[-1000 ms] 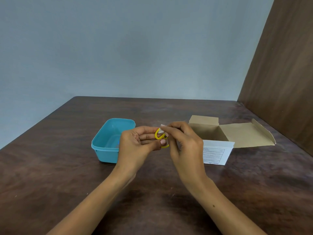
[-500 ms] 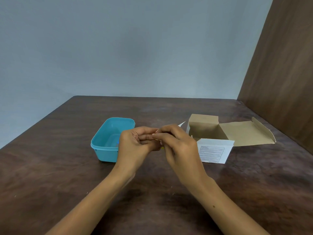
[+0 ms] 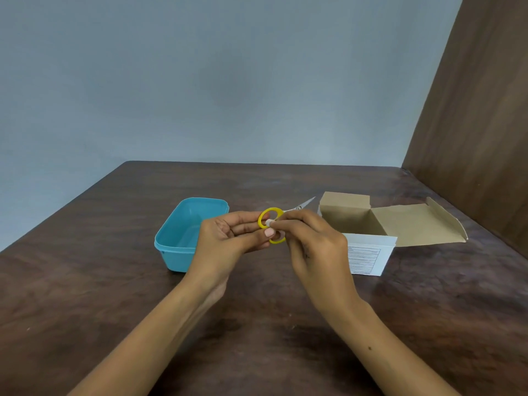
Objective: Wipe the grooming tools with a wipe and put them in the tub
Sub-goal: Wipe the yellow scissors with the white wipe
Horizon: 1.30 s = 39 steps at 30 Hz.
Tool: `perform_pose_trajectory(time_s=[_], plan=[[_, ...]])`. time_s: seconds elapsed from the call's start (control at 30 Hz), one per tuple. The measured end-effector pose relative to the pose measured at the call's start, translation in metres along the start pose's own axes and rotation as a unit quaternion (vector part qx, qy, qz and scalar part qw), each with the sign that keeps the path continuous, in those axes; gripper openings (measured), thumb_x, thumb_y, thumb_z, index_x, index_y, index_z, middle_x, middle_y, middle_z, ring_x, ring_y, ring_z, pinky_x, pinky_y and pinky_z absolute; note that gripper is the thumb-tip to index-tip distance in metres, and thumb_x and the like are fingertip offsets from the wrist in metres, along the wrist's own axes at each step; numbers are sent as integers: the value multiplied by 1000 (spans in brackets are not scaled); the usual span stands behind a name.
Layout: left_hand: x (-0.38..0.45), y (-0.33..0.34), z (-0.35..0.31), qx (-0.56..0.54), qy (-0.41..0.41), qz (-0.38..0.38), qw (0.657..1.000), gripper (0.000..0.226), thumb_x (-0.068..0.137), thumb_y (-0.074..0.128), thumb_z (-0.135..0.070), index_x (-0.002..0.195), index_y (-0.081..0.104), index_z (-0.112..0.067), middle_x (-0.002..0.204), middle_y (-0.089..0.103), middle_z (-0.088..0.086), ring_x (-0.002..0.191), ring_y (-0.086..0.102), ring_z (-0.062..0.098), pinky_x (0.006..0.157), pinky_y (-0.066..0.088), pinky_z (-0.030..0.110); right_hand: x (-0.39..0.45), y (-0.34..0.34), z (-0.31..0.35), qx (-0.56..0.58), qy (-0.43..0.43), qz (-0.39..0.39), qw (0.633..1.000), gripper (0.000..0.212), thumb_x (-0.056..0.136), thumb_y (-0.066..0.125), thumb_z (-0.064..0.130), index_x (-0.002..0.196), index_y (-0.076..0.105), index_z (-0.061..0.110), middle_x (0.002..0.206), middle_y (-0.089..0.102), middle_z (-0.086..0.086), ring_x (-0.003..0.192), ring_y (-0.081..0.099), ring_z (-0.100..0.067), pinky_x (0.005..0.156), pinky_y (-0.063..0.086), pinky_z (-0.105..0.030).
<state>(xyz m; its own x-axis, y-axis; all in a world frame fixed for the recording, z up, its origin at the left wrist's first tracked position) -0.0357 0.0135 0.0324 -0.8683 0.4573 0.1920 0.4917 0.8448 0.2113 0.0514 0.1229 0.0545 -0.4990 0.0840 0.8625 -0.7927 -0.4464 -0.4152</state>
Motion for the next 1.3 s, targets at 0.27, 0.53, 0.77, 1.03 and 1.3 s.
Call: perform_pose_trajectory(time_s=[0.27, 0.53, 0.77, 1.03, 1.3], plan=[[0, 2, 4, -44, -27, -38, 998, 18, 79, 66, -12, 91, 71, 1, 74, 74, 8, 66, 71, 13, 60, 57, 18, 0, 3, 4, 7, -18, 32, 999, 21, 80, 61, -8, 94, 72, 4, 95, 68, -7, 87, 64, -18, 75, 49, -21], [-2, -1, 0, -64, -27, -71, 995, 9, 83, 64, -4, 88, 69, 1, 68, 74, 5, 62, 71, 10, 59, 58, 19, 0, -7, -8, -38, 3, -6, 999, 21, 81, 58, -7, 93, 73, 3, 92, 66, -9, 82, 64, -21, 70, 50, -26], [-1, 0, -1, -70, -12, -76, 995, 7, 83, 63, -4, 86, 69, -2, 67, 74, 3, 61, 70, 8, 57, 56, 17, -5, -3, 3, -26, -17, 4, 999, 20, 79, 63, -4, 93, 74, 5, 92, 66, -7, 82, 63, -15, 69, 49, -21], [-1, 2, 5, 2, -20, -50, 999, 21, 78, 69, -10, 98, 69, -4, 81, 75, 12, 71, 72, 16, 62, 58, 21, 1, -16, -20, -25, 74, -74, 994, 20, 82, 62, 1, 96, 75, 7, 90, 64, -6, 80, 58, -7, 73, 41, -7], [0, 3, 7, -13, -43, -18, 999, 19, 83, 64, -7, 101, 70, -5, 82, 76, 5, 73, 72, 11, 62, 57, 17, 3, -10, -24, -27, 43, -20, 998, 20, 80, 68, 2, 98, 73, 8, 99, 71, -6, 89, 66, -15, 82, 45, -13]])
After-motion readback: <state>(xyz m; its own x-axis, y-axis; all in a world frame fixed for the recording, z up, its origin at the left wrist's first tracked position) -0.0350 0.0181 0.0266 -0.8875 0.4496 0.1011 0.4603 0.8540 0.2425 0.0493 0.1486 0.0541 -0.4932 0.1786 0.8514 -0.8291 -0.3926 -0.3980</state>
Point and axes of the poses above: each hand's wrist, its own x-axis towards the middle knuckle, its own y-axis out of the palm, z = x × y, the point moved 6 cm from there along x, towards the middle knuckle
